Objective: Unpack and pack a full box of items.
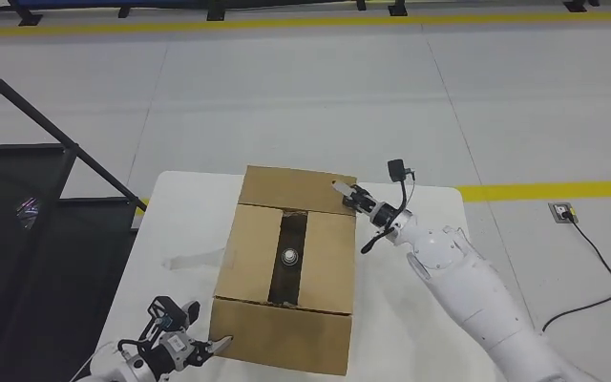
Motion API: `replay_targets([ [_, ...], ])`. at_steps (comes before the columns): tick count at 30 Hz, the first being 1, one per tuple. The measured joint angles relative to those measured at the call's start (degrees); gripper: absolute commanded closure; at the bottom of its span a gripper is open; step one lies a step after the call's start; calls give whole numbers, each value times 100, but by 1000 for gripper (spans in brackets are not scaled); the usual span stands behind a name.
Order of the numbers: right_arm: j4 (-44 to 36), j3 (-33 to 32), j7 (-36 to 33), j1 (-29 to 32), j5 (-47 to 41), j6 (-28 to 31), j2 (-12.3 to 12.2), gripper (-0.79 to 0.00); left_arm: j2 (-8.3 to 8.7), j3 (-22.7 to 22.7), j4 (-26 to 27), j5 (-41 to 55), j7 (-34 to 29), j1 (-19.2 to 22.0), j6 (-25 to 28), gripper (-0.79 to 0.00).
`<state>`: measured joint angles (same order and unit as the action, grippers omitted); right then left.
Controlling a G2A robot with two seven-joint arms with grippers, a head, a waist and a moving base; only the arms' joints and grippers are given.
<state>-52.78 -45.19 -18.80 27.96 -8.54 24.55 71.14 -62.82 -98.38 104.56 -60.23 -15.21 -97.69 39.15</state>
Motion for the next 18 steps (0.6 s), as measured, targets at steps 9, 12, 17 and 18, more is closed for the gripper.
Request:
replay_targets([
  [9,809,78,-211,-238,-170,591,246,-785,-6,-59,123,475,472,-79,-94,-785],
  [12,615,-117,-202,-90,-258,1207,204,-785,-17,-193,164,800,770,-139,-204,-785],
  [17,-343,-511,-572,415,-287,1795,11,-785,-58,-402,89,1239,1051,-100,-1013,-785],
  [18,-660,-560,-826,564,-265,1674,-42,-785,-74,-395,50,1213,1072,-41,-1363,-785],
])
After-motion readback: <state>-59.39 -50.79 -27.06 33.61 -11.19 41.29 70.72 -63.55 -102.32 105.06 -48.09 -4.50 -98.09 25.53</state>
